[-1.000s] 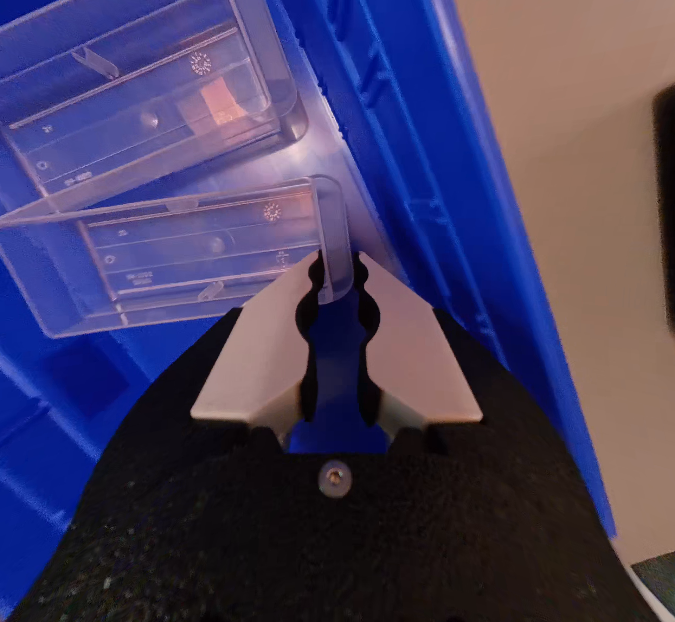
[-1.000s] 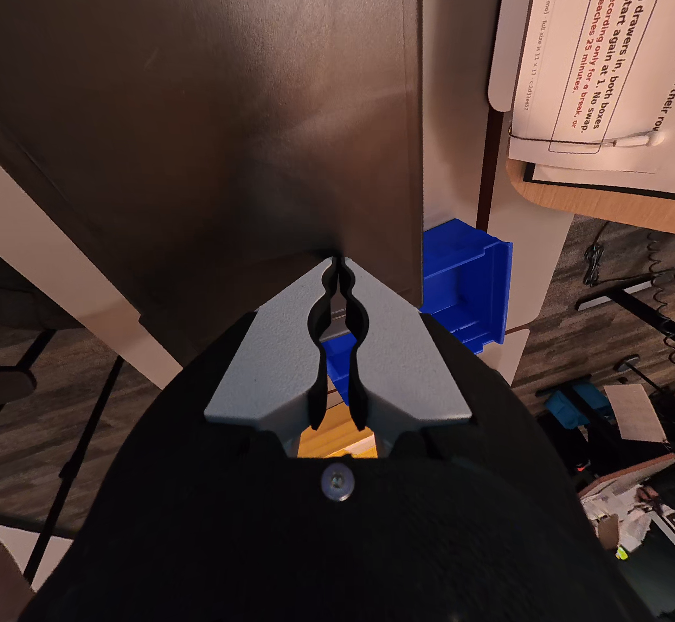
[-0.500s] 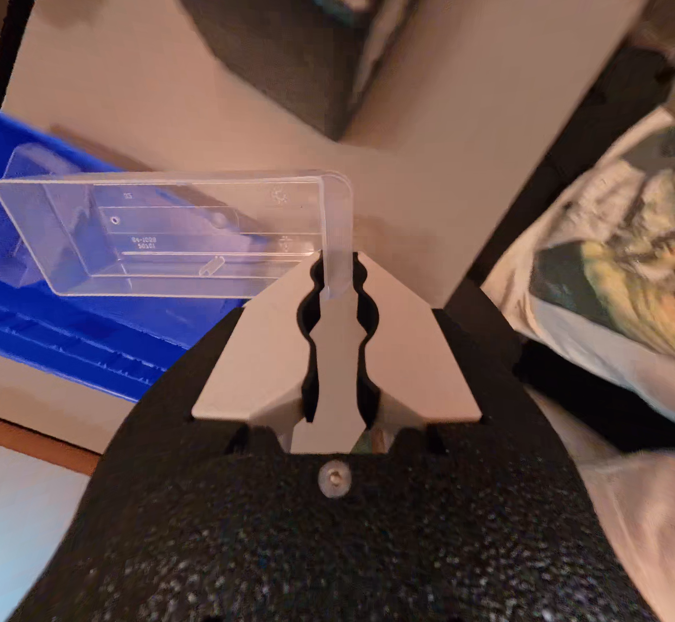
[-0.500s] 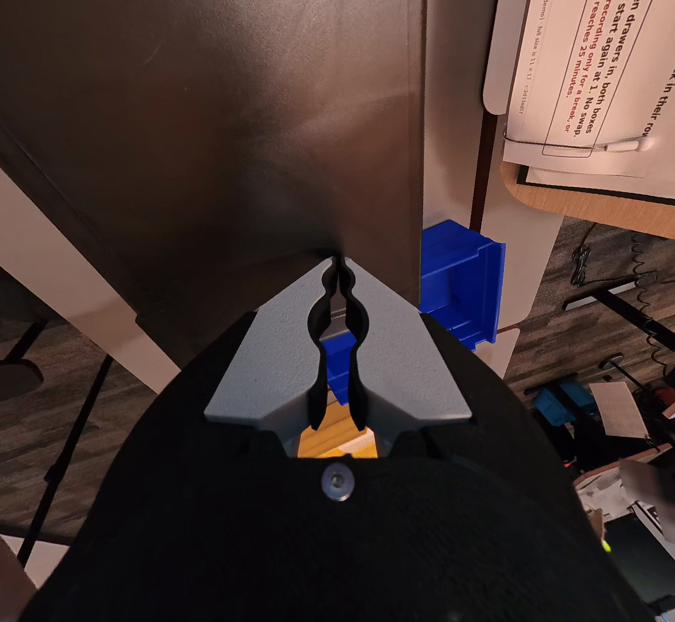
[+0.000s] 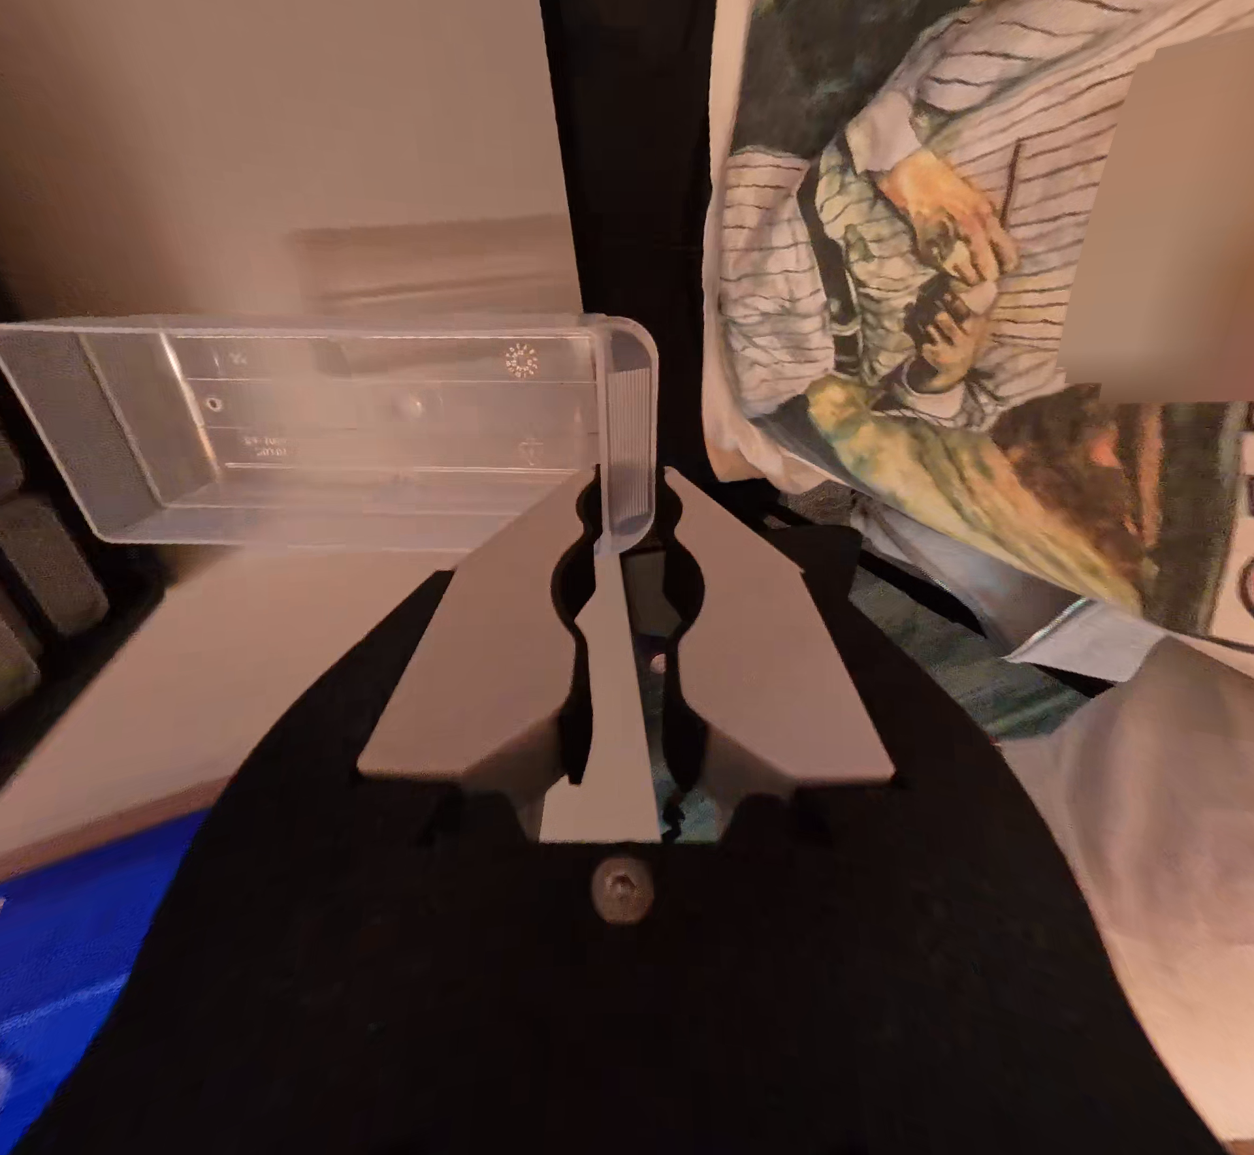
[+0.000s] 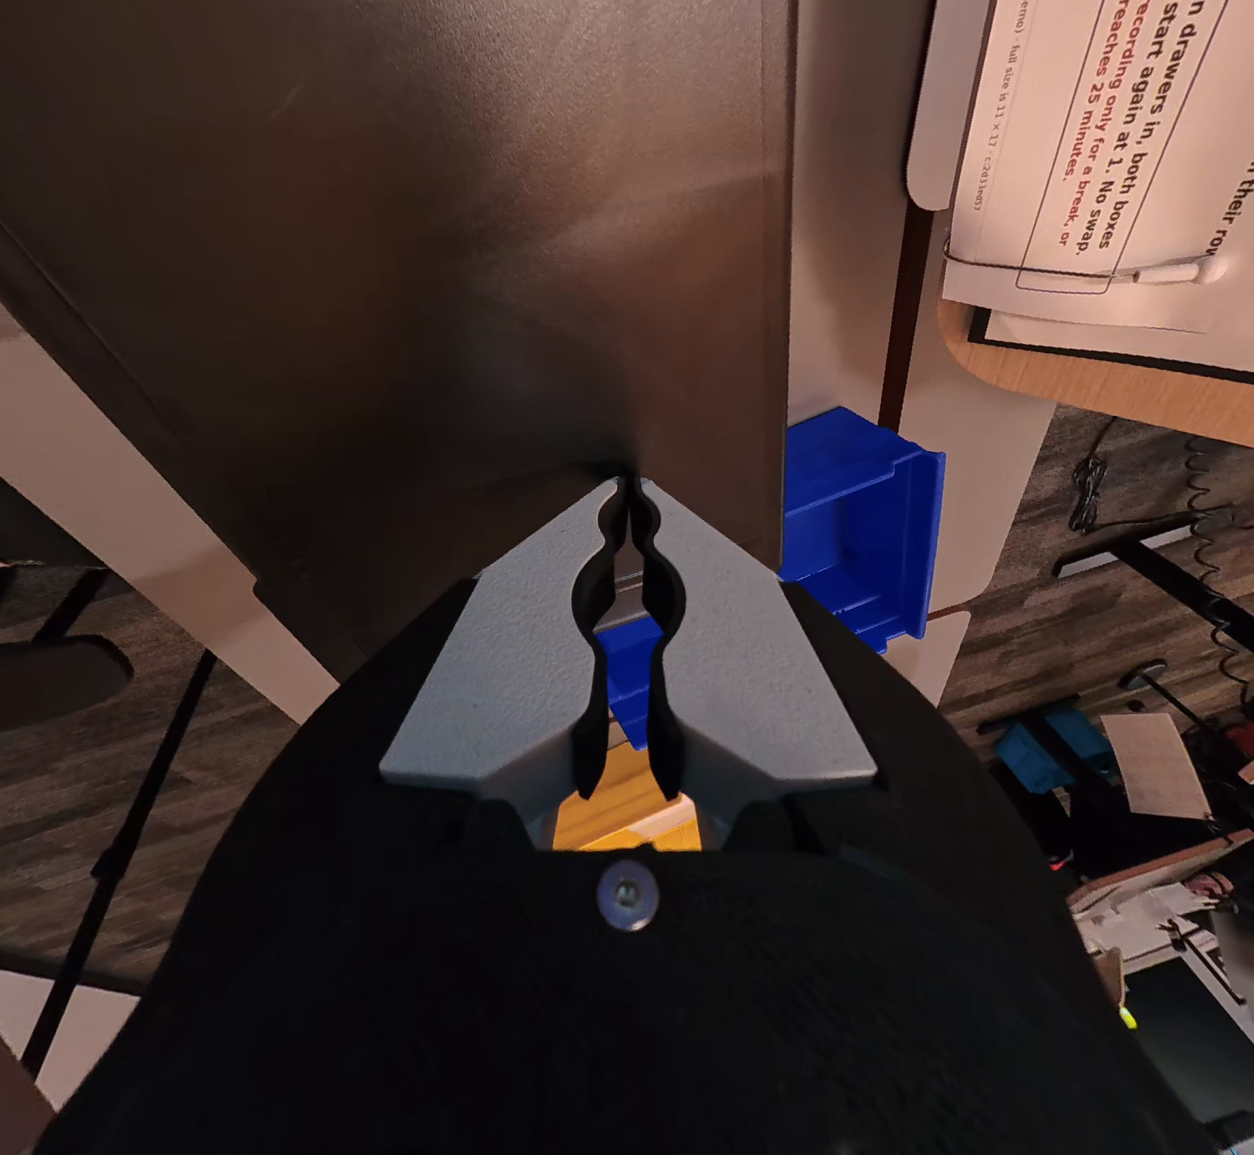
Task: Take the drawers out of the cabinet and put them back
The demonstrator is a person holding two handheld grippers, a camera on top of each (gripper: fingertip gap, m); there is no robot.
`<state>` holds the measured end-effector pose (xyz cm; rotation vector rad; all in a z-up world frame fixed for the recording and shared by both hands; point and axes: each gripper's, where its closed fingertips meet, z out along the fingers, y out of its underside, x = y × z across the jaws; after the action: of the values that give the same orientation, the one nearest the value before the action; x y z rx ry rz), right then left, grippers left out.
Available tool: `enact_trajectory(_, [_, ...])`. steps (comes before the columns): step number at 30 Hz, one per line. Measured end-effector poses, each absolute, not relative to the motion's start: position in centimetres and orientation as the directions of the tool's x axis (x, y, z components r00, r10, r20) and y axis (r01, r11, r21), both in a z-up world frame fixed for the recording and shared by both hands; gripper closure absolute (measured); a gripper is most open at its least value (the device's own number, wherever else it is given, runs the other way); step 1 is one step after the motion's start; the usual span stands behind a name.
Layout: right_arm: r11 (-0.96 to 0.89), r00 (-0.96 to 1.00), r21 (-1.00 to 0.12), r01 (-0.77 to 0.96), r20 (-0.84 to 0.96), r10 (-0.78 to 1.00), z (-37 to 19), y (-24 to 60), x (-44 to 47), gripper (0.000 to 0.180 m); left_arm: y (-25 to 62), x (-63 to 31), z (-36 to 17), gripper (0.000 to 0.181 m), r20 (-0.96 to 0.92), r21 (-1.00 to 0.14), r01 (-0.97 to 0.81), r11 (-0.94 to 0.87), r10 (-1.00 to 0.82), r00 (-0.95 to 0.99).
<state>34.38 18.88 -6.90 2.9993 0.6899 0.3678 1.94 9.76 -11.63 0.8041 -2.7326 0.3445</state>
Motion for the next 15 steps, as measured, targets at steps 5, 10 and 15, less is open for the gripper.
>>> enact_trajectory(5, [-0.900,0.877,0.064,0.432,0.203,0.436,-6.9,18.9,34.4,0.180,7.5,5.2,-14.1,0.170,0.342,-0.112,-0.512,0.852,-0.451,-0.824])
enact_trajectory(10, [-0.900,0.884,0.015,0.436,0.184,0.431,-6.9,18.9,34.3,0.180,7.2,8.7,-14.5,0.169,0.343,-0.104,-0.529,0.842,-0.469,-0.814])
enact_trajectory(15, [-0.893,0.878,0.000,0.450,0.184,0.442,-6.9,18.9,34.3,0.180,7.6,11.2,-14.3,0.170,0.373,-0.104,-0.576,0.811,-0.506,-0.778])
